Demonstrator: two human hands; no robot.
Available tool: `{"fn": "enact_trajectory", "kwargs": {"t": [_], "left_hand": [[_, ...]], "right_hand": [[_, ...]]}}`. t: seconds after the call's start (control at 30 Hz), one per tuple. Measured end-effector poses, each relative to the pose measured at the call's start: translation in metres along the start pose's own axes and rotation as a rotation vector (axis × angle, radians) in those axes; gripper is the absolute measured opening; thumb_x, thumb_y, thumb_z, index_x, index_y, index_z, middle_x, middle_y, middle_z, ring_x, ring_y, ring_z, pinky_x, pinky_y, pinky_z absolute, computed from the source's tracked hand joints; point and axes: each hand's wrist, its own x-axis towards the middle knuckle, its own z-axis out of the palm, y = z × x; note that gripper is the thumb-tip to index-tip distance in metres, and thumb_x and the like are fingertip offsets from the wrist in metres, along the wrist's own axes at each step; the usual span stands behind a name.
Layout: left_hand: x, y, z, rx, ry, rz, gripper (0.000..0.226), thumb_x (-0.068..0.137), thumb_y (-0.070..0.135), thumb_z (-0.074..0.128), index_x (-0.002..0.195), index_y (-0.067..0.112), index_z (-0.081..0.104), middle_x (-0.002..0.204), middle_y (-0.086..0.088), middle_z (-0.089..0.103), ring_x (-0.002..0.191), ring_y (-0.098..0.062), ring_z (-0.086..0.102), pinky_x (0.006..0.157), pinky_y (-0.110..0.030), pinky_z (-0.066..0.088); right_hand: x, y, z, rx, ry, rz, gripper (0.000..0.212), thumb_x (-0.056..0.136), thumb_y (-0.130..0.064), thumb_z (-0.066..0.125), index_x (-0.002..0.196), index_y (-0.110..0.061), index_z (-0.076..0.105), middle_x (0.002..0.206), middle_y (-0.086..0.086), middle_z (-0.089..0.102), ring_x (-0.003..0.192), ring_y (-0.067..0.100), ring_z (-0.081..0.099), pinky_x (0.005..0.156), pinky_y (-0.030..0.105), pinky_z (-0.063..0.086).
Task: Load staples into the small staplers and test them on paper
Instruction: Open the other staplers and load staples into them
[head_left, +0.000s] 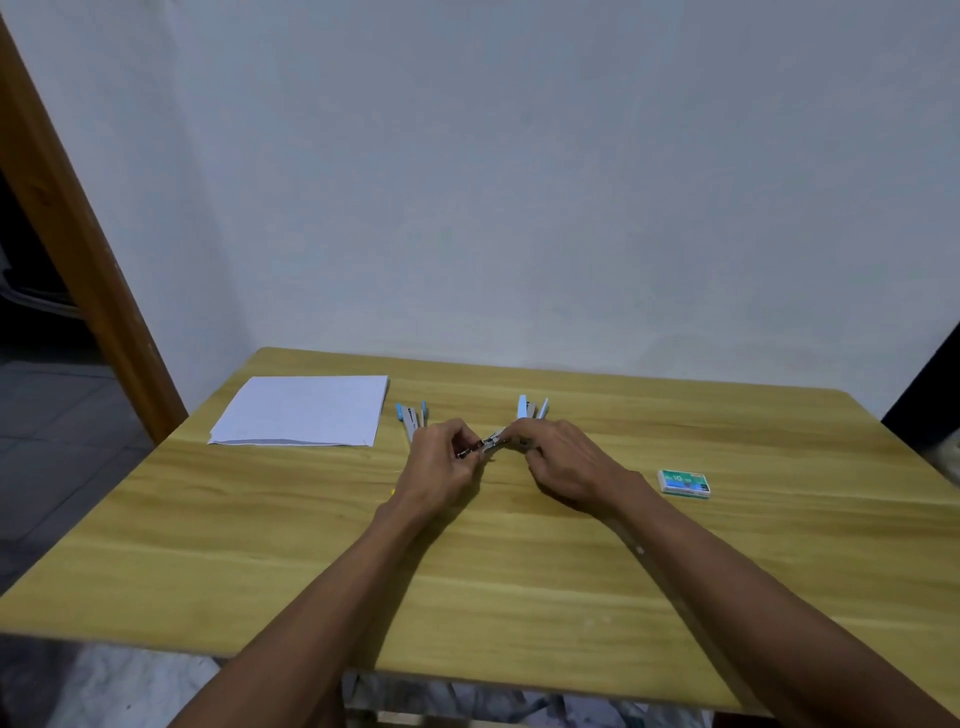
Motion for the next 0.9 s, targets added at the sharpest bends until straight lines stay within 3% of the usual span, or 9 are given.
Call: {"fn": "enact_trajectory", "kwargs": {"t": [0.1,0.27,0.4,0.47,0.53,0.6,0.7,0.77,0.9], "left_hand": [[0.0,-0.001,0.002,-0.003,0.0,0.012,0.004,0.083,0.012,0.075,0.082,0.013,0.071,0.074,0.002,0.069,0.073,-0.015,0.065,0.067,-0.034,0.058],[0.0,-0.003,0.002,0.012,0.005,0.029,0.003,0.084,0.011,0.074,0.085,0.013,0.072,0.075,0.004,0.069,0.073,-0.01,0.065,0.069,-0.031,0.058],[-0.001,-0.002,0.003,-0.001,0.023,0.087,0.002,0.084,0.015,0.075,0.085,0.014,0.074,0.074,0.009,0.07,0.071,-0.004,0.064,0.065,-0.023,0.055],[0.001,-0.001,0.001,0.01,0.051,0.123,0.004,0.084,0.01,0.073,0.085,0.014,0.074,0.075,0.012,0.069,0.071,0.001,0.064,0.065,-0.016,0.052],[0.007,-0.001,-0.002,0.057,0.113,0.196,0.01,0.082,0.001,0.072,0.084,0.011,0.074,0.079,0.007,0.071,0.073,-0.001,0.064,0.068,-0.025,0.055],[0.015,0.004,-0.008,0.155,0.199,0.36,0.014,0.077,-0.007,0.073,0.084,0.006,0.074,0.082,-0.002,0.073,0.075,-0.015,0.066,0.065,-0.035,0.056],[0.032,0.02,-0.02,0.434,0.196,0.71,0.019,0.072,-0.012,0.074,0.083,0.004,0.071,0.089,-0.007,0.072,0.079,-0.024,0.063,0.064,-0.035,0.052],[0.041,0.033,-0.026,0.608,0.129,0.878,0.023,0.068,-0.012,0.075,0.084,0.004,0.07,0.093,-0.008,0.07,0.082,-0.024,0.059,0.067,-0.031,0.049],[0.052,0.043,-0.033,0.734,0.105,0.956,0.03,0.06,-0.014,0.079,0.083,0.003,0.071,0.088,-0.008,0.07,0.074,-0.027,0.062,0.058,-0.031,0.052]], "right_hand": [[0.002,-0.005,0.002,-0.032,0.002,0.009,0.04,0.09,-0.004,0.042,0.12,-0.017,0.064,0.115,0.004,0.069,0.098,0.019,0.061,0.074,0.027,0.042],[0.004,-0.005,0.008,-0.083,-0.041,-0.055,0.038,0.093,-0.008,0.044,0.124,-0.021,0.063,0.122,0.0,0.065,0.109,0.019,0.059,0.091,0.034,0.049],[0.003,-0.007,0.002,-0.065,-0.06,-0.038,0.042,0.093,-0.007,0.039,0.123,-0.024,0.063,0.121,0.0,0.066,0.109,0.018,0.059,0.091,0.036,0.049],[0.001,-0.01,-0.001,0.032,0.01,0.053,0.041,0.092,-0.007,0.037,0.119,-0.026,0.062,0.109,0.0,0.067,0.096,0.018,0.06,0.081,0.035,0.05],[0.004,-0.016,-0.002,0.244,0.185,0.249,0.036,0.095,-0.008,0.037,0.116,-0.024,0.062,0.096,0.001,0.066,0.079,0.013,0.059,0.065,0.027,0.047],[0.015,-0.024,-0.001,0.586,0.376,0.5,0.027,0.097,-0.008,0.043,0.113,-0.017,0.063,0.102,0.002,0.069,0.08,0.007,0.064,0.065,0.018,0.048],[0.038,-0.036,-0.006,1.574,0.359,0.771,0.016,0.101,-0.007,0.043,0.106,-0.002,0.056,0.105,0.019,0.066,0.087,0.027,0.066,0.084,0.036,0.057],[0.043,-0.042,-0.014,2.018,0.319,0.782,0.025,0.104,-0.011,0.034,0.096,0.003,0.054,0.093,0.024,0.063,0.083,0.031,0.063,0.074,0.04,0.062],[0.046,-0.044,-0.019,2.109,0.33,0.795,0.035,0.106,-0.015,0.03,0.099,0.008,0.057,0.092,0.023,0.065,0.083,0.03,0.063,0.057,0.036,0.062]]}}
